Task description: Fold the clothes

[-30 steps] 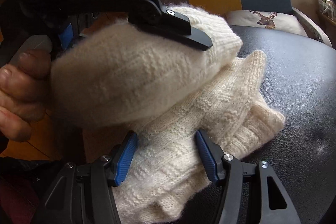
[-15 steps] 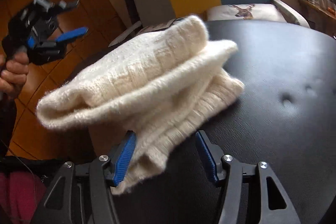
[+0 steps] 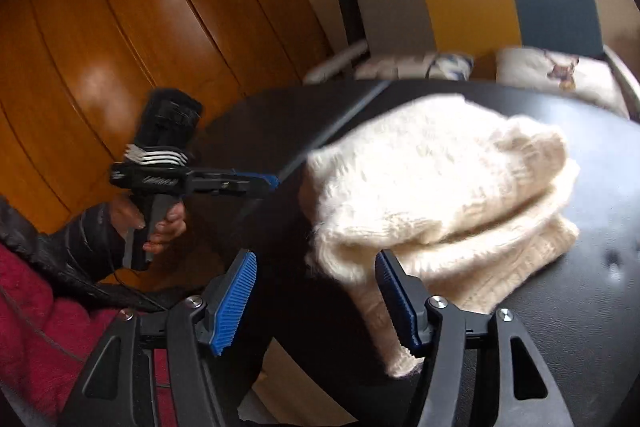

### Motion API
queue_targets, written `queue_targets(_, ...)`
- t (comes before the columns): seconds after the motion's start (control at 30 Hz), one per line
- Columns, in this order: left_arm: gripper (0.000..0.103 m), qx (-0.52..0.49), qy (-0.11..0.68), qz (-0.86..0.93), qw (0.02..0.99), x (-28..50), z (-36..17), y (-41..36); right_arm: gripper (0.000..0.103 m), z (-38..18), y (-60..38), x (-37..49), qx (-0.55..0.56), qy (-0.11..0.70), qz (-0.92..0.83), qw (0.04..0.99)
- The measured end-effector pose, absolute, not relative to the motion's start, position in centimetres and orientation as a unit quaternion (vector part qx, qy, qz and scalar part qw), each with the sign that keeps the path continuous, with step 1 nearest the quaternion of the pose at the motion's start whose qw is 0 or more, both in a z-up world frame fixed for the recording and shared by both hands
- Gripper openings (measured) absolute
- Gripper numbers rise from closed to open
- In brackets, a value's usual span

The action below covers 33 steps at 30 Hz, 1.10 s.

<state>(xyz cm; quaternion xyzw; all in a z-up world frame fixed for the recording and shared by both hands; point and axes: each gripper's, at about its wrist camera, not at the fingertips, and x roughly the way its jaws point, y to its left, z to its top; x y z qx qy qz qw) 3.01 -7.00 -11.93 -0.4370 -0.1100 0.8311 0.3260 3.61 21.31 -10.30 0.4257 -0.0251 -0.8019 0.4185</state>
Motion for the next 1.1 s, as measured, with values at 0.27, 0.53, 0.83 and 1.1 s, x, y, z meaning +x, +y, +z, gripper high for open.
queue_targets(0.27,0.045,-0.410,0.089,0.849,0.323,1.5,-15.6,-1.7,0.063,-13.1,22.5,0.4,0.442,-0.179,-0.776,0.413)
queue_targets(0.53,0.043,-0.423,0.114,0.831,0.343,1.6,-17.6,-1.7,0.059,-17.1,27.1,0.2,0.467,-0.299,-0.753,0.354)
queue_targets(0.83,0.043,-0.435,0.086,0.821,0.361,0.8,-17.4,-2.2,0.067,-18.0,29.3,-2.5,0.426,-0.448,-0.741,0.264)
queue_targets(1.1,0.043,-0.440,0.078,0.816,0.366,1.2,-17.2,-2.4,0.019,-12.2,19.7,-2.5,0.442,-0.119,-0.862,0.216)
